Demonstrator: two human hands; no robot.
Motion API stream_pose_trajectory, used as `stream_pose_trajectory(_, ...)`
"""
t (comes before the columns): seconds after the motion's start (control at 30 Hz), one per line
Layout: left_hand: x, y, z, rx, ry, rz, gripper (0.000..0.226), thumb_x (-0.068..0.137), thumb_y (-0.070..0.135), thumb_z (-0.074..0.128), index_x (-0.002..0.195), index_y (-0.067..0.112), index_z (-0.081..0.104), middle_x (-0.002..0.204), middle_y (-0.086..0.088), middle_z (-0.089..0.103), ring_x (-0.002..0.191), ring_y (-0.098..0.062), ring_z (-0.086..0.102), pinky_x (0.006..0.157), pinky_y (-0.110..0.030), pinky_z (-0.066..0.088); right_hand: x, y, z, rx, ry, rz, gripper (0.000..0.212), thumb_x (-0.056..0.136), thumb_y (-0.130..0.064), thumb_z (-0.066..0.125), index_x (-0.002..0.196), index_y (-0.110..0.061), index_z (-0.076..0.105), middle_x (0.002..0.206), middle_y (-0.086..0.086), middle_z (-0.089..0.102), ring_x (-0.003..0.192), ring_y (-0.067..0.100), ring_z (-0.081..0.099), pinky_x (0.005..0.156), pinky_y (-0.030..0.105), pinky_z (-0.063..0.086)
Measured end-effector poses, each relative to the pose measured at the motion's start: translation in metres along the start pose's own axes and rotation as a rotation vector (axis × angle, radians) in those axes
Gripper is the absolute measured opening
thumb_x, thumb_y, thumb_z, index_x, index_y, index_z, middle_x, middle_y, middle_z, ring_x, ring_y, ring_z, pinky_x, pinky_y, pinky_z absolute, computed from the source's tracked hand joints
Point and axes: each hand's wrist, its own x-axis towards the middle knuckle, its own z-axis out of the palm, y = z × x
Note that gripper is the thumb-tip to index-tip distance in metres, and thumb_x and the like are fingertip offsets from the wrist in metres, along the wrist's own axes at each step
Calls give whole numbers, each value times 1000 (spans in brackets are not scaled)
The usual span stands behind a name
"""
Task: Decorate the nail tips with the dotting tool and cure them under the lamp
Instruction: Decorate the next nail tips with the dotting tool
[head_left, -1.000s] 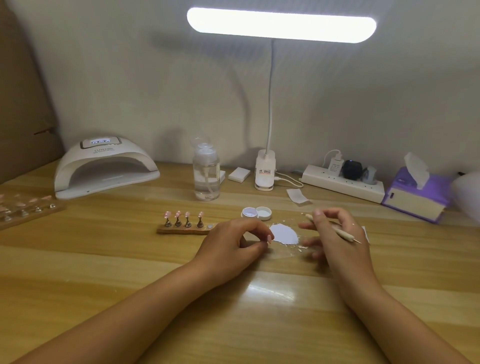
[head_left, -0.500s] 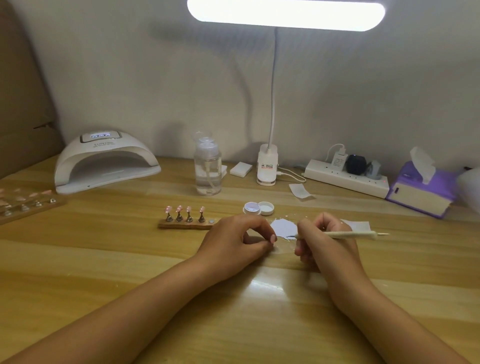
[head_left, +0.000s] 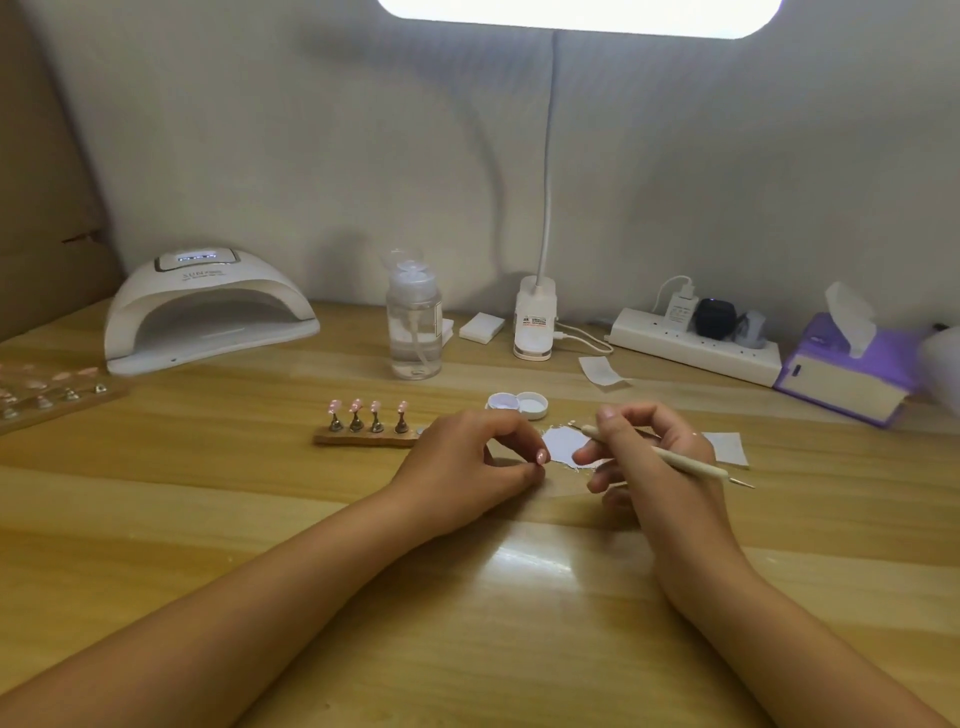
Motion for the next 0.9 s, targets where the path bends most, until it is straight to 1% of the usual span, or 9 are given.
stream_pose_trajectory(0.07, -1, -1, 2, 19, 19, 8, 17, 83, 23, 75, 78, 38, 68, 91, 23, 72, 55, 6, 53, 59, -15, 35, 0, 1, 0, 27, -10, 32, 12, 93, -19, 65, 89, -14, 55, 70, 9, 74, 51, 10, 60, 46, 19, 48)
stream_pose_trajectory(0.17, -3, -1, 4, 51, 26, 29, 16, 83, 25, 75, 79, 39, 68, 84, 31, 69, 55, 5, 54, 57, -13, 32, -1, 1, 1, 10, -56, 59, 14, 87, -7, 61, 76, -11, 52, 61, 10, 70, 50, 11, 60, 47, 20, 49)
stream_pose_trajectory(0.27, -5, 0, 4, 83, 43, 56, 17, 83, 25, 75, 77, 39, 67, 71, 38, 60, 54, 3, 53, 54, -11, 30, -2, 1, 2, -24, -102, 63, 16, 84, -7, 59, 72, -9, 50, 58, 11, 69, 48, 12, 60, 48, 19, 50)
stream_pose_trajectory(0.43, -5, 1, 4, 95, 43, 65, 18, 83, 24, 74, 77, 40, 67, 68, 39, 58, 53, 1, 53, 54, -13, 28, -2, 0, 3, -29, -103, 53, 16, 83, -5, 58, 70, -8, 48, 58, 12, 69, 47, 12, 60, 48, 19, 50)
stream_pose_trajectory(0.63, -5, -2, 4, 67, 45, 72, 19, 81, 21, 76, 76, 38, 68, 74, 32, 63, 53, 0, 53, 56, -21, 32, -1, 2, 4, -57, -116, 47, 17, 82, -5, 59, 71, -9, 47, 60, 13, 71, 49, 13, 62, 50, 20, 52)
stream_pose_trajectory(0.77, -4, -2, 4, 67, 50, 81, 23, 82, 22, 76, 75, 41, 66, 74, 33, 62, 53, 2, 53, 56, -19, 32, -1, 3, 3, -73, -130, 43, 16, 81, -6, 59, 71, -9, 47, 61, 13, 71, 50, 13, 62, 51, 20, 52)
stream_pose_trajectory(0.9, -4, -3, 4, 75, 47, 83, 24, 82, 23, 76, 74, 43, 65, 76, 32, 63, 54, 2, 54, 56, -21, 33, 0, 4, 3, -79, -132, 46, 18, 82, -6, 59, 70, -11, 46, 62, 13, 71, 51, 13, 63, 51, 20, 52)
